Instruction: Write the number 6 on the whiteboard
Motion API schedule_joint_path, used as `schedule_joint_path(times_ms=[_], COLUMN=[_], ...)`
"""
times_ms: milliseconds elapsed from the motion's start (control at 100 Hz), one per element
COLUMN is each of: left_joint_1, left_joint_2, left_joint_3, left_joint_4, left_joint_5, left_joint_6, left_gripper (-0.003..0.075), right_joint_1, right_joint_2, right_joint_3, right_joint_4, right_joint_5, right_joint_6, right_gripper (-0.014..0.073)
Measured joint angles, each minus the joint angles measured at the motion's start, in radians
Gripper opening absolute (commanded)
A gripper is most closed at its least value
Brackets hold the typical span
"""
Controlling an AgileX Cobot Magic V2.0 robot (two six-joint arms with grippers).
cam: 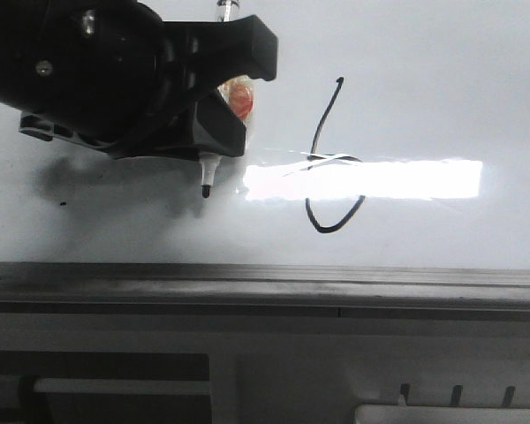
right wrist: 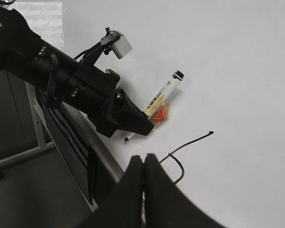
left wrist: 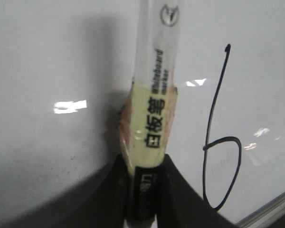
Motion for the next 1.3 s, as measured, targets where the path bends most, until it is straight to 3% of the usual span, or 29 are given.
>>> schedule_joint_path(times_ms=[330,630,700,820,890,1210,1300], left_joint_1=[0.0,-0.004,-0.004,-0.008,-0.012,0.015,0.028], left_joint_2=[0.002,0.002,0.002,0.002,0.002,-0.11,-0.163], left_joint_3=[0.0,0.0,0.0,-0.005,-0.01,0.008,0.023], left_joint_4=[-0.029,-0.031,-0.031,-0.031,-0.031,-0.036,-0.055], left_joint_5=[-0.003,-0.001,0.001,0.012,0.019,-0.136,-0.134], left_joint_6=[-0.002,-0.002,-0.002,-0.002,-0.002,0.0,0.009], left_gripper=[0.0225,0.0258,0.0337,0.054,0.0609,0.0618,0.0575], right_joint_1=[0.0,0.0,0.0,0.0,0.0,0.0,0.0], right_joint_2=[0.0,0.0,0.0,0.0,0.0,0.0,-0.003], right_joint_3=[0.0,0.0,0.0,0.0,0.0,0.0,0.0], right_joint_4=[0.0,0.0,0.0,0.0,0.0,0.0,0.0], right_joint_5=[0.003,0.018,0.02,0.022,0.022,0.022,0.023], right_joint_6=[0.0,0.0,0.0,0.0,0.0,0.0,0.0], right_gripper=[-0.0064,-0.0064,-0.0064,-0.0064,-0.0064,-0.0064,-0.0064])
